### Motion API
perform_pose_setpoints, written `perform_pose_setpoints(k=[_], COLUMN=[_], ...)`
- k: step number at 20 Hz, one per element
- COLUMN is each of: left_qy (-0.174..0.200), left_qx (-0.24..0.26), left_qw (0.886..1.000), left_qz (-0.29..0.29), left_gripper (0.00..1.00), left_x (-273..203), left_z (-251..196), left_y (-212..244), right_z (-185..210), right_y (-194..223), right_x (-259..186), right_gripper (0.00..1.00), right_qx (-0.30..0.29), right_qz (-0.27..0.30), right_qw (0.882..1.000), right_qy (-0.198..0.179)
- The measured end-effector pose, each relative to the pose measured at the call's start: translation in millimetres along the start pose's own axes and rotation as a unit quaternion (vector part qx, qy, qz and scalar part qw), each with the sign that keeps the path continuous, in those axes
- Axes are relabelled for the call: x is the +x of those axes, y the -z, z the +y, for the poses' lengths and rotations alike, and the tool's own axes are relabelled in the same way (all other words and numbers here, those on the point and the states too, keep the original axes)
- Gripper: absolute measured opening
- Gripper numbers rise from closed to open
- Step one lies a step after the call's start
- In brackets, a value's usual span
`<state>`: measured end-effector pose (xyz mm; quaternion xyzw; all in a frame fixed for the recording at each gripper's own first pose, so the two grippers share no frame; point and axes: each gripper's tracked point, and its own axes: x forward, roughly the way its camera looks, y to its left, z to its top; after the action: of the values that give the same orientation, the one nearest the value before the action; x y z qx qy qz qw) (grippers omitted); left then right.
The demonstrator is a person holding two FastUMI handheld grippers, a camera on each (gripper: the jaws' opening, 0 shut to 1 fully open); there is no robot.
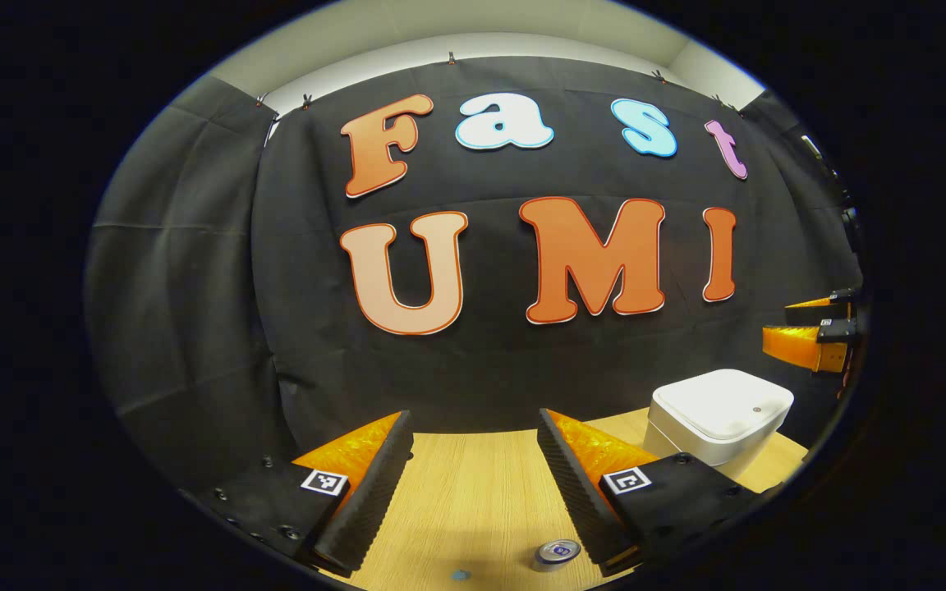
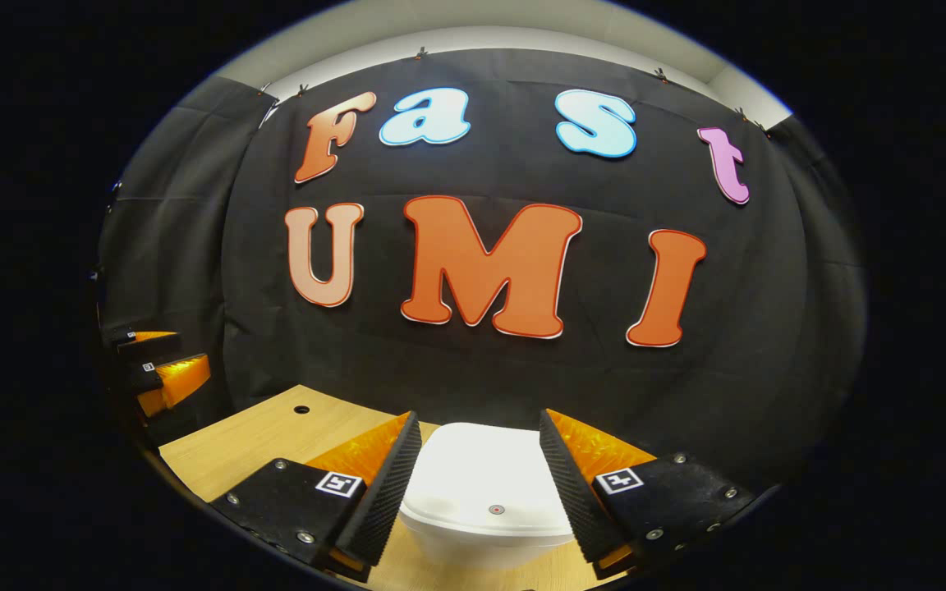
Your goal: Press the lid of the desktop garbage bin to open it, pick up the crumpled paper on the desktop and throw it into the bin, then pick up the pop can on the desktop and drop it into the bin, and finally close the garbage bin lid.
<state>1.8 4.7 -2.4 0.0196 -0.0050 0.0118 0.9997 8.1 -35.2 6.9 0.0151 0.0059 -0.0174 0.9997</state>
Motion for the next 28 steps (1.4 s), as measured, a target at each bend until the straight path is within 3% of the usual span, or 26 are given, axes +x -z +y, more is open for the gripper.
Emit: perform_pose_setpoints(k=[4,7,10,14,16,28], left_qy=[0.000,0.003,0.005,0.007,0.005,-0.005], left_qx=[0.006,0.012,0.013,0.020,0.027,0.027], left_qw=[1.000,1.000,1.000,0.999,0.999,0.999], left_qz=[0.005,0.008,0.014,0.023,0.022,0.040], left_gripper=[0.99,0.99,0.99,0.99,0.99,0.99], left_x=[-1.1,-0.8,-0.8,-1.3,-4.7,-10.3], left_z=[-0.7,-1.7,-1.6,-5.1,-7.5,-6.5], left_y=[1.4,3.1,6.3,12.8,10.7,19.2], right_z=[-11.4,-13.2,-15.4,-13.0,-8.9,-2.9], right_y=[0.6,11.4,24.9,45.2,52.8,121.5], right_x=[0.9,3.5,5.7,7.1,8.5,16.8], right_gripper=[0.73,0.52,0.24,0.06,0.02,0.01], right_qx=[-0.010,0.003,0.017,0.020,0.031,0.023], right_qz=[0.004,0.018,0.036,0.061,0.072,0.168], right_qw=[1.000,1.000,0.999,0.998,0.996,0.984], right_qy=[0.001,-0.005,-0.007,-0.022,-0.036,-0.045])
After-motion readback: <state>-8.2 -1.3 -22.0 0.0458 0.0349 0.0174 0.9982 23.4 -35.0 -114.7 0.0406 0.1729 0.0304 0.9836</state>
